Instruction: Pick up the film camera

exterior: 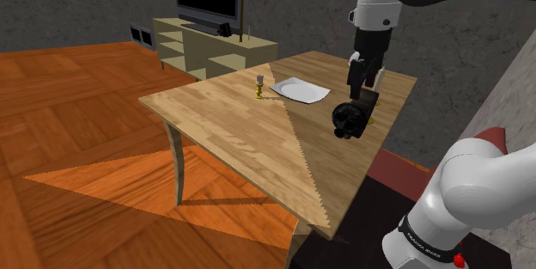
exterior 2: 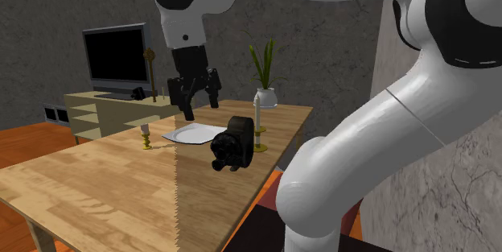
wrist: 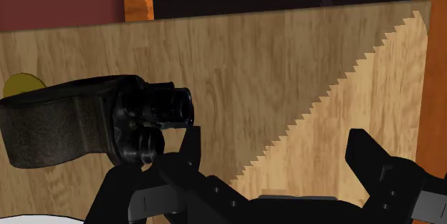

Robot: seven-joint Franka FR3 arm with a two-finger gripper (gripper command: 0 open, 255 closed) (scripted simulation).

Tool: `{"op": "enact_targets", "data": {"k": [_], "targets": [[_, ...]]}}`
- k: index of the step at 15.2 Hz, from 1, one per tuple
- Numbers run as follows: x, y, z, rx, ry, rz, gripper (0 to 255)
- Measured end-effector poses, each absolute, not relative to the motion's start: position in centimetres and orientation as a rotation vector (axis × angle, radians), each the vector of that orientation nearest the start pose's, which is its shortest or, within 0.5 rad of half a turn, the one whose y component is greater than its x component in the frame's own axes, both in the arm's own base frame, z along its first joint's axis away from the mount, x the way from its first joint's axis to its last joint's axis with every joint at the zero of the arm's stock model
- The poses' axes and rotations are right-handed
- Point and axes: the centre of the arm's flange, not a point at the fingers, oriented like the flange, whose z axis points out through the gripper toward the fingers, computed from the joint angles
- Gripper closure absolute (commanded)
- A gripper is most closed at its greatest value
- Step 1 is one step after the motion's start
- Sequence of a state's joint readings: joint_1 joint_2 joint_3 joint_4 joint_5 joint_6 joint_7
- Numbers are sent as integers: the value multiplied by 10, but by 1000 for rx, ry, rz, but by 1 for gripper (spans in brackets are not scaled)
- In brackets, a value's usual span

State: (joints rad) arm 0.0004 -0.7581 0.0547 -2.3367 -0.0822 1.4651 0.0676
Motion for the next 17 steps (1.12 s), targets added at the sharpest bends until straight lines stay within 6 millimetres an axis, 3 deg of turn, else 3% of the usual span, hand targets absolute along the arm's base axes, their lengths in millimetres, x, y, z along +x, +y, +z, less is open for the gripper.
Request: {"op": "enact_targets", "data": {"k": [2,5,17], "targets": [[304,8,579,-3263,43,176,0],[315,-17,564,-3268,-22,179,0],[380,-137,492,-3275,-336,189,0]]}}
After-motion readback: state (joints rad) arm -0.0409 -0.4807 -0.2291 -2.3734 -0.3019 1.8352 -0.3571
